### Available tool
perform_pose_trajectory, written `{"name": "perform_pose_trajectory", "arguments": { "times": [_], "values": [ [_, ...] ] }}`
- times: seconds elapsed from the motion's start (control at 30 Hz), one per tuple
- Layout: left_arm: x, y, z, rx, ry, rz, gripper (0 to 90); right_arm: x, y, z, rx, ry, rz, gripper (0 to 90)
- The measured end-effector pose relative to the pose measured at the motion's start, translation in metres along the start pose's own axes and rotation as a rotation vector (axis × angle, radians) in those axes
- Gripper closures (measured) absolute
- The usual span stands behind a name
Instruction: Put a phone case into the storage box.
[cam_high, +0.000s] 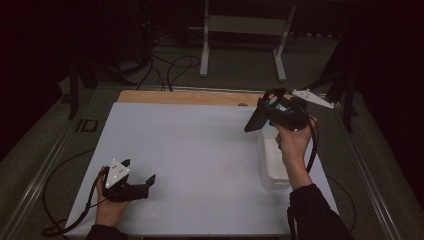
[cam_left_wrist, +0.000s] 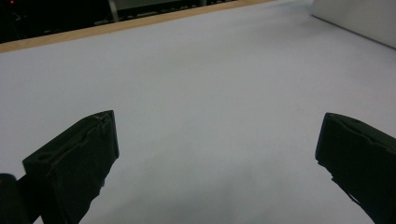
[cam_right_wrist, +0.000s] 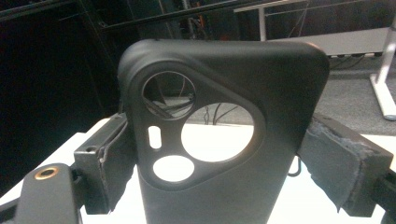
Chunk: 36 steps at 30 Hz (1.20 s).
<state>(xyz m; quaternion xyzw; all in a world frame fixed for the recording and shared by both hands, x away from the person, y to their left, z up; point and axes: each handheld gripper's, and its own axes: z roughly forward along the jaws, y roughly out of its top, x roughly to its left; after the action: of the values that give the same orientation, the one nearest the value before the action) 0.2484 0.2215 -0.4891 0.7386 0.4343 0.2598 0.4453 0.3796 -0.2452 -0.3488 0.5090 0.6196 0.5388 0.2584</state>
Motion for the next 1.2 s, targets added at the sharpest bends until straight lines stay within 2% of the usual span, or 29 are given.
{"name": "perform_pose_trajectory", "arguments": {
  "times": [0.2, 0.97, 1.2],
  "values": [
    [0.000, 0.000, 0.000, 0.000, -0.001, 0.002, 0.0, -0.005, 0.002, -0.001, -0.005, -0.019, 0.002, 15.1],
    [0.000, 0.000, 0.001, 0.003, -0.002, 0.003, 0.0, -0.022, 0.003, 0.000, 0.008, -0.121, -0.042, 15.1],
    [0.000, 0.000, 0.001, 0.002, -0.001, 0.003, 0.0, -0.028, 0.002, 0.003, 0.017, -0.154, -0.038, 15.1]
  ]
}}
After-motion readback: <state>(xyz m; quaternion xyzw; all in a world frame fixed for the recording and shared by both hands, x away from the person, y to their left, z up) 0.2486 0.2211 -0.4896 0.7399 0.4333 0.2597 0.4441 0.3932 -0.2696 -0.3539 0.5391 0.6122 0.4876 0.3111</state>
